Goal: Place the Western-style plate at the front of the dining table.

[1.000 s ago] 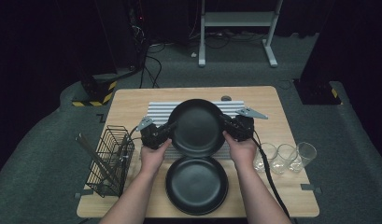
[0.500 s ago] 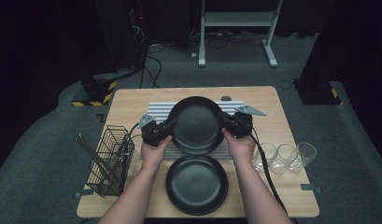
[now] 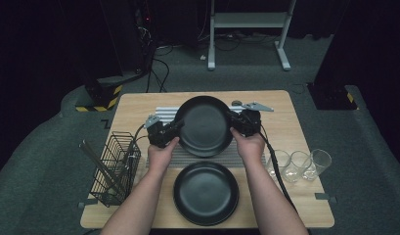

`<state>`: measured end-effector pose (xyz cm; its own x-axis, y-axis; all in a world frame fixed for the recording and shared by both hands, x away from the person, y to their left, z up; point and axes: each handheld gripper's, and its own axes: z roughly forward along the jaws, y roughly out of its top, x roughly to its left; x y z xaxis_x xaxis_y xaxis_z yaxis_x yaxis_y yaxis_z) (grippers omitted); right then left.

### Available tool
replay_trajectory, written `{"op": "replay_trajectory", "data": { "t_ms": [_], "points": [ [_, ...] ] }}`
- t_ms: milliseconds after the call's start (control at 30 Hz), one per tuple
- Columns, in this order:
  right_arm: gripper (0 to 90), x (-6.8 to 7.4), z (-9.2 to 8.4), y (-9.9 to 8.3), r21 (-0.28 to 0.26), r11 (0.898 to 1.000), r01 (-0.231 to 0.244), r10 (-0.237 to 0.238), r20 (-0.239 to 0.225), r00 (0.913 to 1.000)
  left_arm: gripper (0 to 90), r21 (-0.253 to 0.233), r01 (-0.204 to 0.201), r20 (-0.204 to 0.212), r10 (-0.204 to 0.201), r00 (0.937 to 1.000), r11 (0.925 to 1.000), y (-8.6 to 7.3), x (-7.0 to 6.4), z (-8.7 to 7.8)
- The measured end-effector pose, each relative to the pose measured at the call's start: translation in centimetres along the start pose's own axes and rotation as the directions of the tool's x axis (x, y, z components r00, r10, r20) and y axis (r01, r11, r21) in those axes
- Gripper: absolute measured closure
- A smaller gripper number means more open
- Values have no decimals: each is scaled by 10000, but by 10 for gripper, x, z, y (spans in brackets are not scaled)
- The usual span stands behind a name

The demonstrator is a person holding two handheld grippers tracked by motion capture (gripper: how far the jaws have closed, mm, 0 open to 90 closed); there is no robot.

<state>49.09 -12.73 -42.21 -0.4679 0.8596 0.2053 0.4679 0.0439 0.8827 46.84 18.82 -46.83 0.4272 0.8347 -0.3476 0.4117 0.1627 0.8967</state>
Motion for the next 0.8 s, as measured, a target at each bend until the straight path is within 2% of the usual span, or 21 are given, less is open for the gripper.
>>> {"op": "replay_trajectory", "data": {
  "t_ms": [367,533,800],
  "points": [
    [774,-8,22,-15,468,9986,-244,243,26,9997,698,639,45,-251,-30,9997,9979,-9,12,13],
    [775,-12,29,-21,706,9969,-348,335,187,9993,694,903,262,-285,-237,9993,9956,-15,18,23],
    [776,-19,37,-33,971,9944,-427,395,344,9986,689,1418,228,-383,-176,9991,9896,-21,21,34]
  ]
}}
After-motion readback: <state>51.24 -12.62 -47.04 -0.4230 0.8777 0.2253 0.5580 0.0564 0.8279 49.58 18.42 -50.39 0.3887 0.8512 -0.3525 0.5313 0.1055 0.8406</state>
